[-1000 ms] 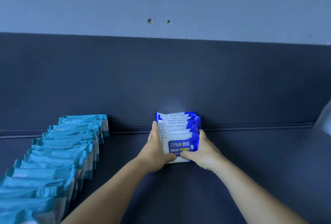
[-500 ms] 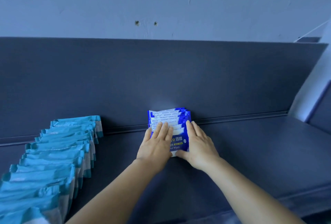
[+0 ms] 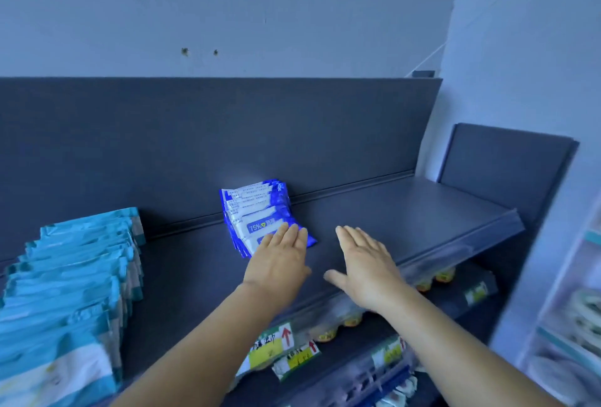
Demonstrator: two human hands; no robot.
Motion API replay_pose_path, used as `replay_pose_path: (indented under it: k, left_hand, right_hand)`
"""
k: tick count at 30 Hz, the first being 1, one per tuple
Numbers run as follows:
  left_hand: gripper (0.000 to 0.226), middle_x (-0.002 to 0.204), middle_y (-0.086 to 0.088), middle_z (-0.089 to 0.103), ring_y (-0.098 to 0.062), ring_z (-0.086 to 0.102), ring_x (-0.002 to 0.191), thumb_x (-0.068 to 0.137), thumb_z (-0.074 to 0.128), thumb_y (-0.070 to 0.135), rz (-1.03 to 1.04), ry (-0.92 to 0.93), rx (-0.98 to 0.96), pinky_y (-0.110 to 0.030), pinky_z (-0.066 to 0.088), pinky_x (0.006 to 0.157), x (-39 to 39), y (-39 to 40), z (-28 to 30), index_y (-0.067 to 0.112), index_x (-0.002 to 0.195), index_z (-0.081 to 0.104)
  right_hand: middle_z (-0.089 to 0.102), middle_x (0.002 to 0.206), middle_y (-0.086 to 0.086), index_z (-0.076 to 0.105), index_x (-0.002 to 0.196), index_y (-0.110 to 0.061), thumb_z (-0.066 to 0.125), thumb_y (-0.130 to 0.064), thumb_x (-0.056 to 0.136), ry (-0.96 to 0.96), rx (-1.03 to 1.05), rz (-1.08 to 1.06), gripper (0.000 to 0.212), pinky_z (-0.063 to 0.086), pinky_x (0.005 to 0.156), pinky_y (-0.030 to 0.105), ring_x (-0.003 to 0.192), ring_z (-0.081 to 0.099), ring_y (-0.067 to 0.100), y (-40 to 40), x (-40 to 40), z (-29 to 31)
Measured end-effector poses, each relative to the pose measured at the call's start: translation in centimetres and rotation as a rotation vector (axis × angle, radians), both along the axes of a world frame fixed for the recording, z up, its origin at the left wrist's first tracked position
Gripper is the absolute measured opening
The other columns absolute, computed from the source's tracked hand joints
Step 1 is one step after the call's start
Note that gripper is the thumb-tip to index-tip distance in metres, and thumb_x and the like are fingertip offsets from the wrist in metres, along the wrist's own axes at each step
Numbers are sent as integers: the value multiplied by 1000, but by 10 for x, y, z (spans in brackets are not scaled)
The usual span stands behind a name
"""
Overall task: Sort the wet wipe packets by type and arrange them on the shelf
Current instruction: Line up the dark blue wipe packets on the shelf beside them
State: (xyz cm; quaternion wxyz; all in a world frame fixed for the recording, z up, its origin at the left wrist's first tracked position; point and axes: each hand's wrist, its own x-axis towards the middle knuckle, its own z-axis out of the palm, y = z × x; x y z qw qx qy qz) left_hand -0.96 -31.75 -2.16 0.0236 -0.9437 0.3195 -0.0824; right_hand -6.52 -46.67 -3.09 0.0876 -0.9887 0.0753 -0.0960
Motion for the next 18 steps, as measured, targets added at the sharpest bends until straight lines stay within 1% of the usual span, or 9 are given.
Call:
replay_pose_path:
  k: [4, 8, 10, 13, 18]
  left_hand:
    - [69, 160, -4, 5, -19, 1, 148, 99, 38, 41, -142, 38, -48, -34, 6, 118, -48, -21, -9, 13, 152, 4]
    - [70, 160, -4, 9, -19, 4, 148, 99, 38, 43, -285, 56, -67, -33, 9, 117, -89, -44, -26, 12, 152, 6]
    - [72, 160, -4, 6, -18, 4, 148, 98, 40, 43, -349, 86, -74, -32, 9, 118, -109, -56, -36, 12, 152, 5]
    - [71, 161, -2, 2, -16, 2, 148, 99, 37, 44, -429, 135, -86, -32, 7, 119, -142, -77, -51, 14, 153, 2]
    - [72, 161, -1, 2, -16, -1, 148, 99, 39, 42, -561, 215, -58, -32, 6, 120, -200, -115, -72, 14, 153, 1]
  right_hand:
    - [4, 161, 0, 1, 153, -16, 48, -50, 94, 27, -9, -109, 83, 7, 119, 34, 148, 2, 17, -12, -60, -12]
    - [1, 161, -1, 0, 153, -16, 48, -49, 94, 70, 13, -240, 83, 6, 120, 35, 148, 0, 17, -32, -118, -26]
    - [0, 161, 0, -1, 153, -17, 47, -49, 95, 95, 26, -300, 82, 6, 120, 36, 148, -1, 17, -43, -149, -35]
    - [2, 161, 1, 0, 153, -16, 47, -48, 95, 112, 42, -382, 81, 7, 120, 35, 148, 1, 18, -57, -194, -49]
    - [6, 160, 0, 4, 153, -17, 49, -47, 94, 141, 97, -533, 80, 10, 118, 36, 147, 6, 18, -79, -269, -75]
